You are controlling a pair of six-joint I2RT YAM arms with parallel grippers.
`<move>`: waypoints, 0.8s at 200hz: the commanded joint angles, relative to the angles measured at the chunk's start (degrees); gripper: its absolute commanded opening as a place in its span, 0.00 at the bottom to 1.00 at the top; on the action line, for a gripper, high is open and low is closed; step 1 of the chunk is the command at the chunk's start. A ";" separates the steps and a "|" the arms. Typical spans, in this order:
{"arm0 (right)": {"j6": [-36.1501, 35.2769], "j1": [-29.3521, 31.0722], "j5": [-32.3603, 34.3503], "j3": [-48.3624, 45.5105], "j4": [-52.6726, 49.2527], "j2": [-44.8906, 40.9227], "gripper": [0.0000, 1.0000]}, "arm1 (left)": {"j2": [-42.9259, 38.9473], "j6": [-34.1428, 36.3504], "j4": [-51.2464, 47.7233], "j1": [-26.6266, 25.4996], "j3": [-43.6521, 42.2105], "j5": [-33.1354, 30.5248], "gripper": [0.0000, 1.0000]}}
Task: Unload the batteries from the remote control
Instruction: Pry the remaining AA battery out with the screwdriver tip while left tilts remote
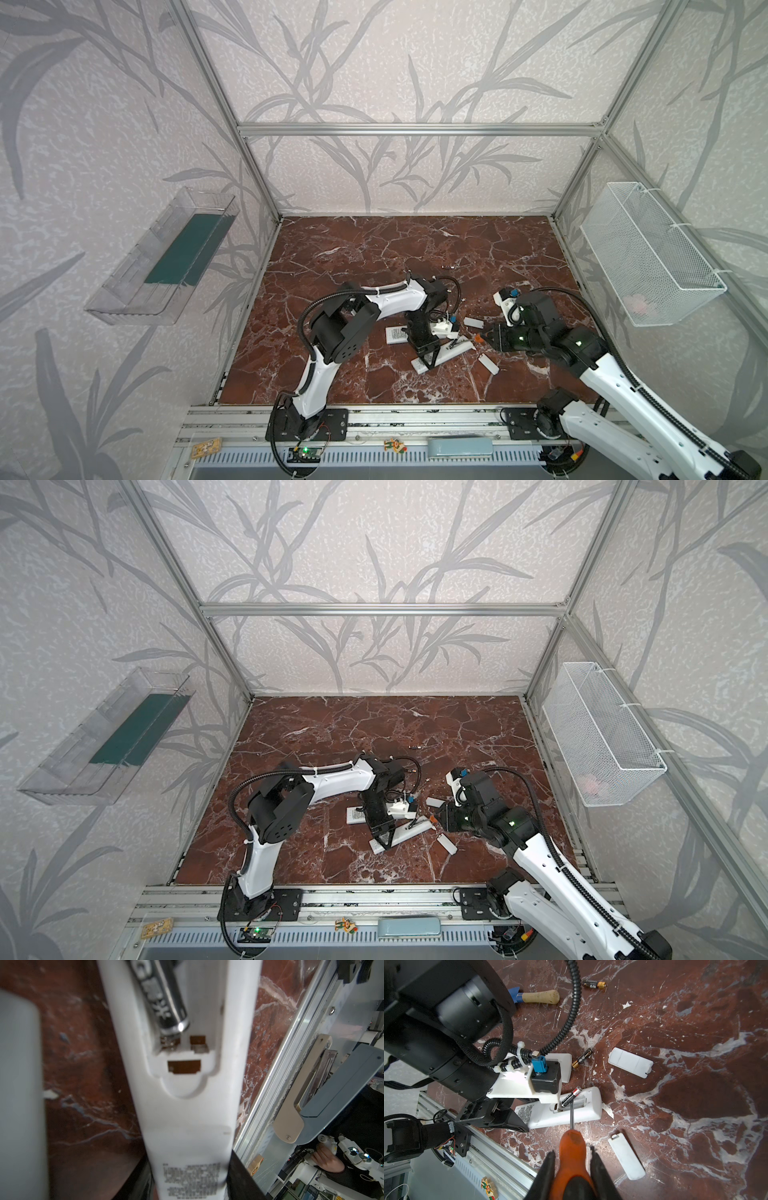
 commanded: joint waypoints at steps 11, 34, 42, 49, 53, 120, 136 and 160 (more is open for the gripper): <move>-1.11 -0.17 2.31 2.39 4.23 0.16 0.00 | 1.84 3.03 -1.36 -1.32 -0.91 1.22 0.02; -1.11 -0.16 2.13 2.13 4.92 0.51 0.00 | 1.38 2.76 -0.89 -1.11 -1.12 1.04 0.02; -0.91 -0.16 1.77 2.10 5.50 0.45 0.00 | 1.43 2.76 -0.82 -0.94 -1.15 1.41 0.02; -0.69 -0.25 1.57 2.13 5.78 0.43 0.00 | 1.58 2.76 -0.84 -0.95 -1.10 1.45 0.02; -0.63 -0.16 1.52 2.21 5.93 0.43 0.00 | 1.57 2.76 -0.84 -0.85 -1.01 1.42 0.02; -2.17 -0.24 2.53 4.68 5.12 1.13 0.00 | 1.69 2.67 -0.53 -0.32 -1.23 0.65 0.02; -2.10 -0.24 2.26 4.50 5.47 1.64 0.00 | 1.53 2.59 -0.47 -0.31 -1.31 0.46 0.02; -2.15 -0.19 2.22 4.50 5.21 1.93 0.00 | 1.32 2.33 0.12 -0.31 -1.74 -1.44 0.02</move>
